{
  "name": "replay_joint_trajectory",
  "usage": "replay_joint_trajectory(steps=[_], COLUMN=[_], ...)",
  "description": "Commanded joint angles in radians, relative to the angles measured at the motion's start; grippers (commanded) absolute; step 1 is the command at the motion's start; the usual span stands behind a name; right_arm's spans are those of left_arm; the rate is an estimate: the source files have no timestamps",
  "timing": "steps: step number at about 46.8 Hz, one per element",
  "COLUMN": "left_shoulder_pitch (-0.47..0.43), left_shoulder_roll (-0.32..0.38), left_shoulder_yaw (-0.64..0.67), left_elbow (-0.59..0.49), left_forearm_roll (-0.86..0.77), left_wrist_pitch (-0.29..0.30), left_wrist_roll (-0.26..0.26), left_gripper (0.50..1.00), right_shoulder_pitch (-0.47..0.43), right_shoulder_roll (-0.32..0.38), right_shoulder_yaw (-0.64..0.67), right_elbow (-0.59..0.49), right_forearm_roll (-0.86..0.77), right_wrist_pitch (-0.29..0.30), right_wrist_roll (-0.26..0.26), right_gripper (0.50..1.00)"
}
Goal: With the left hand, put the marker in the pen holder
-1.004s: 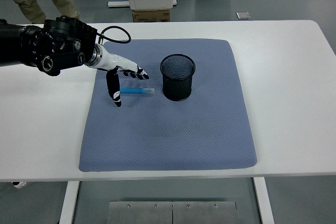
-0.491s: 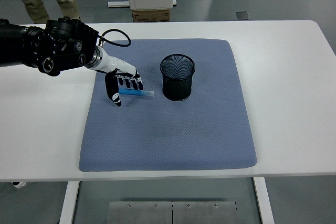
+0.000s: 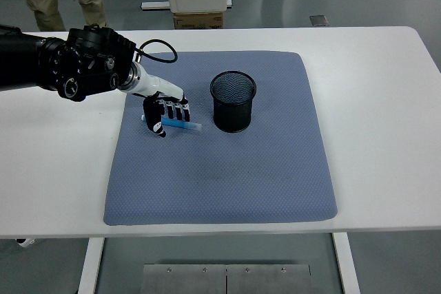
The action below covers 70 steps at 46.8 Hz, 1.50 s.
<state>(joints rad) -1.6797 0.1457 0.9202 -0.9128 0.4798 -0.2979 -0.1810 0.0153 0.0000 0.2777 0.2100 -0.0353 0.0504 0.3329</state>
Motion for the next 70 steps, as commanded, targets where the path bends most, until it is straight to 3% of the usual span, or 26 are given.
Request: replay_joint_trajectory(steps=[1, 9, 17, 29, 38, 50, 58, 62, 70], left_shoulder_pitch=[0.0, 0.005, 0.011, 0.018, 0.018, 0.014, 0.008, 0.011, 0.018], left_shoulder_roll=[-0.001, -0.009, -0.015, -0.015, -0.009, -0.001, 0.0, -0.005, -0.011], left_shoulder_yaw=[0.0, 0.0, 0.0, 0.0, 0.0, 0.0, 0.0, 0.0, 0.0], left_elbow=[0.0, -0.001, -0.003, -0.009, -0.011, -0.011, -0.02, -0.032, -0.046], left_forearm_roll=[0.0, 0.008, 0.016, 0.048, 0.049, 0.048, 0.049, 0.057, 0.091], left_wrist_pitch=[0.006, 0.045, 0.062, 0.071, 0.085, 0.082, 0.077, 0.077, 0.083], left_wrist_roll=[0.003, 0.003, 0.005, 0.006, 0.006, -0.008, -0.011, -0.011, -0.006], left_gripper=[0.731, 0.695, 0.563, 0.563, 0.634, 0.842, 0.853, 0.824, 0.672], right_shoulder_pitch=[0.0, 0.0, 0.0, 0.0, 0.0, 0.0, 0.0, 0.0, 0.0], right_shoulder_roll=[0.0, 0.0, 0.0, 0.0, 0.0, 0.0, 0.0, 0.0, 0.0], right_shoulder_yaw=[0.0, 0.0, 0.0, 0.0, 0.0, 0.0, 0.0, 0.0, 0.0], right_elbow=[0.0, 0.0, 0.0, 0.0, 0.0, 0.0, 0.0, 0.0, 0.0], right_forearm_roll=[0.0, 0.0, 0.0, 0.0, 0.0, 0.0, 0.0, 0.0, 0.0], right_wrist_pitch=[0.0, -0.001, 0.0, 0.0, 0.0, 0.0, 0.0, 0.0, 0.0], right_wrist_roll=[0.0, 0.0, 0.002, 0.0, 0.0, 0.0, 0.0, 0.0, 0.0], right_gripper=[1.0, 1.0, 1.0, 1.0, 1.0, 1.0, 1.0, 1.0, 1.0])
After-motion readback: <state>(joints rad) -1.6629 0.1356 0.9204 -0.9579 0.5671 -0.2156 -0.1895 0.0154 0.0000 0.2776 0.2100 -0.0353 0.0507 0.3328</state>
